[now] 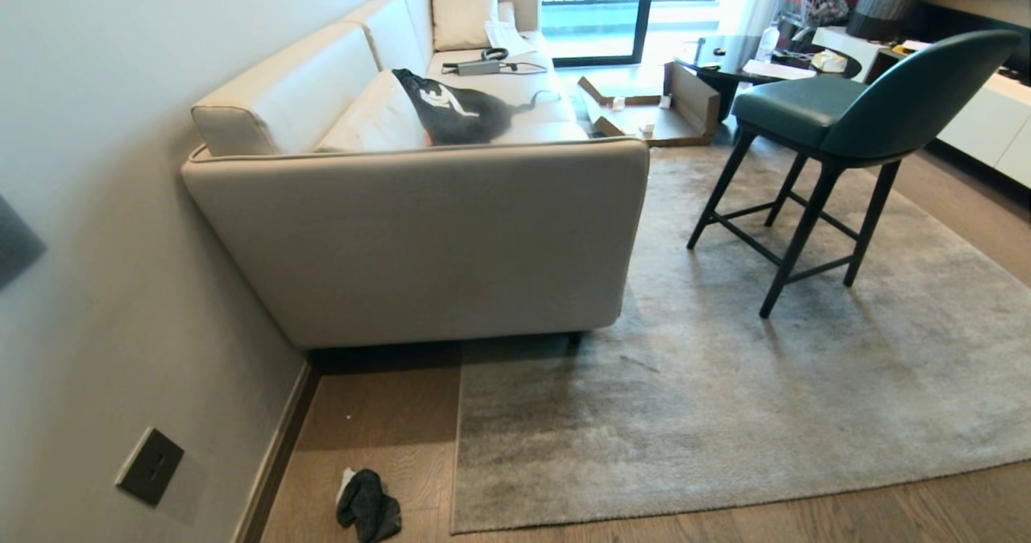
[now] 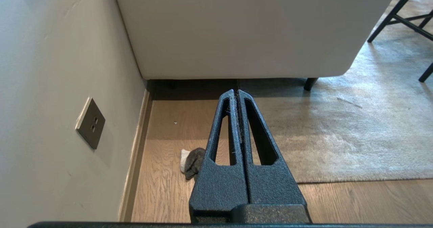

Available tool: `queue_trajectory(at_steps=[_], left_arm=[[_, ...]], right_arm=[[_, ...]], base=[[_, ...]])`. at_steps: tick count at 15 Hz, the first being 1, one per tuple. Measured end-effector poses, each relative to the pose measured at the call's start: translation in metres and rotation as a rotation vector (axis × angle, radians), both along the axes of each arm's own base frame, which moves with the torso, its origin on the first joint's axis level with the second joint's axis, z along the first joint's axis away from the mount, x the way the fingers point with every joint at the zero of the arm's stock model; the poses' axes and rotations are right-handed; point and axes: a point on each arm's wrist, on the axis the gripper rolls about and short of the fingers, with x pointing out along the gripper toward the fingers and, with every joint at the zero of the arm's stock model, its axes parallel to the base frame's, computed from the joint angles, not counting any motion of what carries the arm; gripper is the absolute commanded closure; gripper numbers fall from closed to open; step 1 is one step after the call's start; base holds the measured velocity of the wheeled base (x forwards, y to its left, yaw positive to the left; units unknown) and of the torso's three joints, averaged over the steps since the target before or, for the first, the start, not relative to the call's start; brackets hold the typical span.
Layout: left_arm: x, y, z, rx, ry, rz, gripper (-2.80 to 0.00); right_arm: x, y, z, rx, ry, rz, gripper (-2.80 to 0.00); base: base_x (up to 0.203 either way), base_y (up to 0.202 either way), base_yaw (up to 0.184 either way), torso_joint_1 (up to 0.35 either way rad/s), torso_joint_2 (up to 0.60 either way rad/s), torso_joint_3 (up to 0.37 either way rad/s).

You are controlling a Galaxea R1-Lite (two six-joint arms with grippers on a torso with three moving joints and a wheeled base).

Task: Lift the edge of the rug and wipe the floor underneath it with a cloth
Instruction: Pick up the rag

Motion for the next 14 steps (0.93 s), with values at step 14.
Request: queue_trajectory(at_steps=[14], left_arm=[[0.0000, 0.0000, 0.0000, -0.001, 0.000, 0.000, 0.00]], right_arm=[[0.0000, 0.0000, 0.0000, 0.000, 0.000, 0.001, 0.00]], base=[[0.000, 0.000, 0.000, 0.000, 0.00, 0.000]])
